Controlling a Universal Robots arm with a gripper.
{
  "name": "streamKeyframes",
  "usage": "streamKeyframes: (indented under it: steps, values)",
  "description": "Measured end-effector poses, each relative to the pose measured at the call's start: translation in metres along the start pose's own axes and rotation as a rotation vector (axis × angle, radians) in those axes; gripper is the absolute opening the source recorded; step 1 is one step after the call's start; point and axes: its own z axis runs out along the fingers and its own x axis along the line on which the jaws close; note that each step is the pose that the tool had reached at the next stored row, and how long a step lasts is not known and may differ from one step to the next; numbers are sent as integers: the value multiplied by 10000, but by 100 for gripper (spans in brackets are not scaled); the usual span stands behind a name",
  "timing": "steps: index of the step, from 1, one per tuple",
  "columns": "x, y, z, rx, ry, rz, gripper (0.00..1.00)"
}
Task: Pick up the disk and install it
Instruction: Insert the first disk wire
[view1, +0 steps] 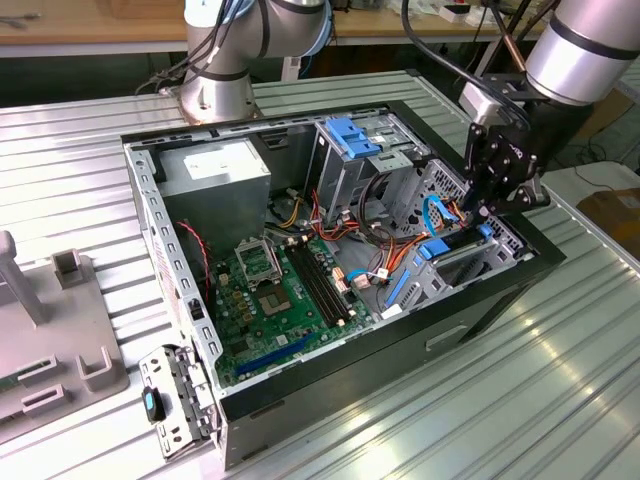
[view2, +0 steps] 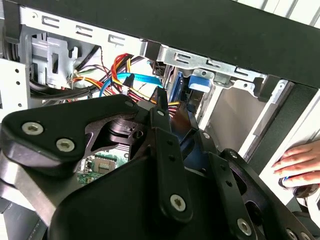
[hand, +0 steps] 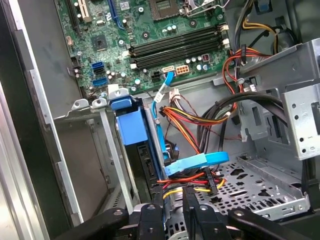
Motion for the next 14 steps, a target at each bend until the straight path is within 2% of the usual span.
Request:
streamKeyframes:
  steps: [9, 14]
  values:
    - [-1, -3, 39, -46, -165, 7, 30]
    - [-3, -12, 53, -50, -179, 7, 30]
